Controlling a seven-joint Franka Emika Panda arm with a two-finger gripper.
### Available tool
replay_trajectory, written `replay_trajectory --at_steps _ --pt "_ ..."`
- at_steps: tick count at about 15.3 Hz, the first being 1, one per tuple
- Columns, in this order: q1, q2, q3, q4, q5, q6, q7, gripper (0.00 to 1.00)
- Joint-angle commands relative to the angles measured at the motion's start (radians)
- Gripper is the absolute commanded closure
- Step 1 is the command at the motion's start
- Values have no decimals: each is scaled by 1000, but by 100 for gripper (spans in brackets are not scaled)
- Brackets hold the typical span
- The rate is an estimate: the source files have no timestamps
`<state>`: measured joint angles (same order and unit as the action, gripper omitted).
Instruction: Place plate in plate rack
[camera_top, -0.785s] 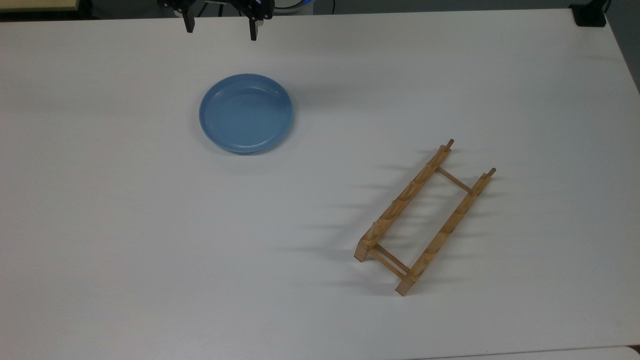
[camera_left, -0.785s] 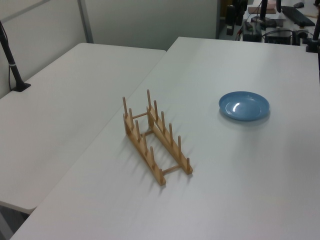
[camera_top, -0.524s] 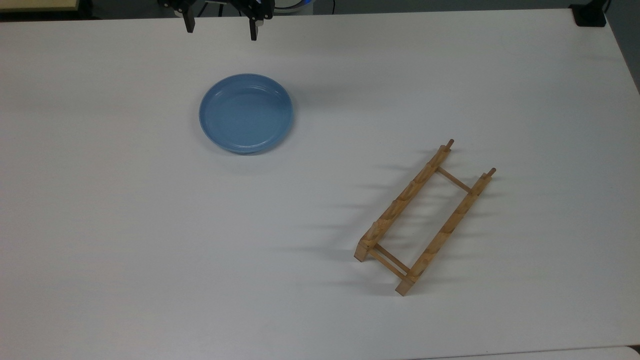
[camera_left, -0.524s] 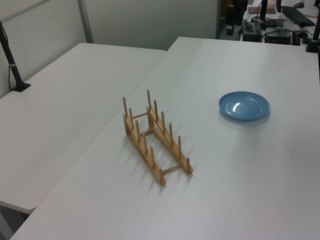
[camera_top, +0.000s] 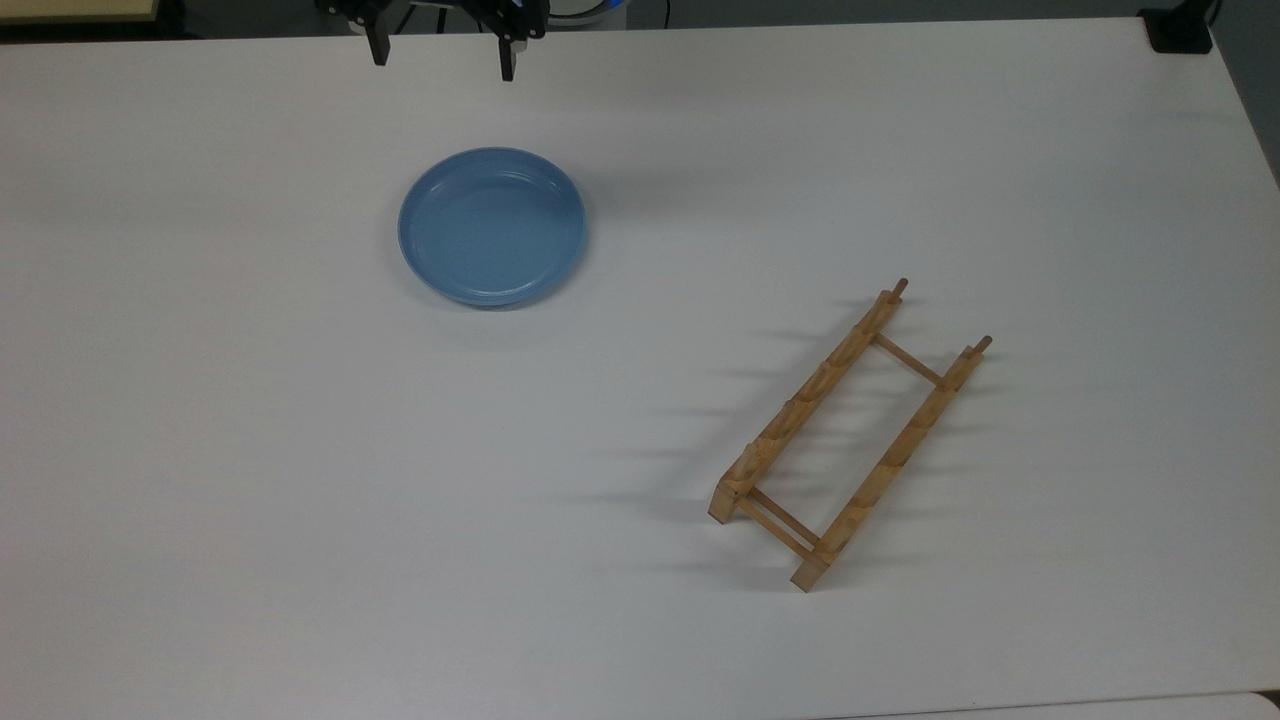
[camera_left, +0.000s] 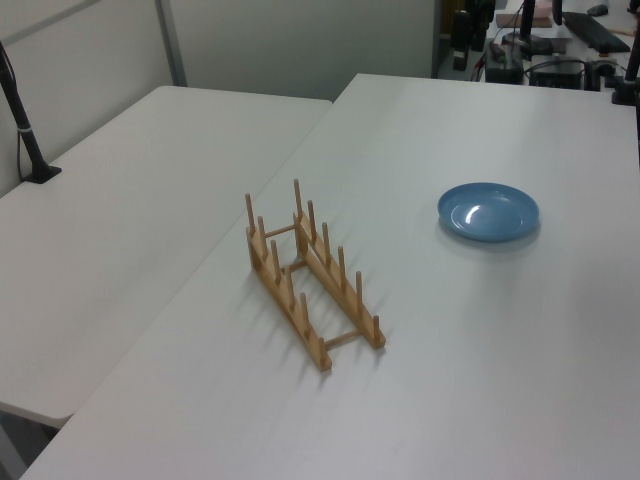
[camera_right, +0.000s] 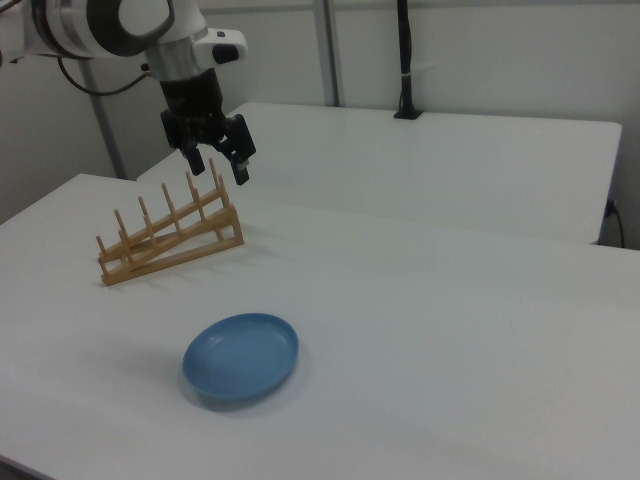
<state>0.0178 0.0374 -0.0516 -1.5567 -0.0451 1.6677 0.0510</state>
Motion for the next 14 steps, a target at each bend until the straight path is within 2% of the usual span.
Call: replay_trajectory --at_steps 1,5,7,10,11,14 --pt "-2 -17 -4 -11 19 9 -20 0" --pt "-9 -20 -7 -13 16 6 -52 0" --pt "-19 -20 -8 -16 4 -12 -170 0" --pt "-39 -20 -10 -22 -33 -98 -472 0" --pt "-48 -20 -8 -42 -59 -112 -521 0" --pt "-55 -16 -8 -117 -134 -68 -525 0"
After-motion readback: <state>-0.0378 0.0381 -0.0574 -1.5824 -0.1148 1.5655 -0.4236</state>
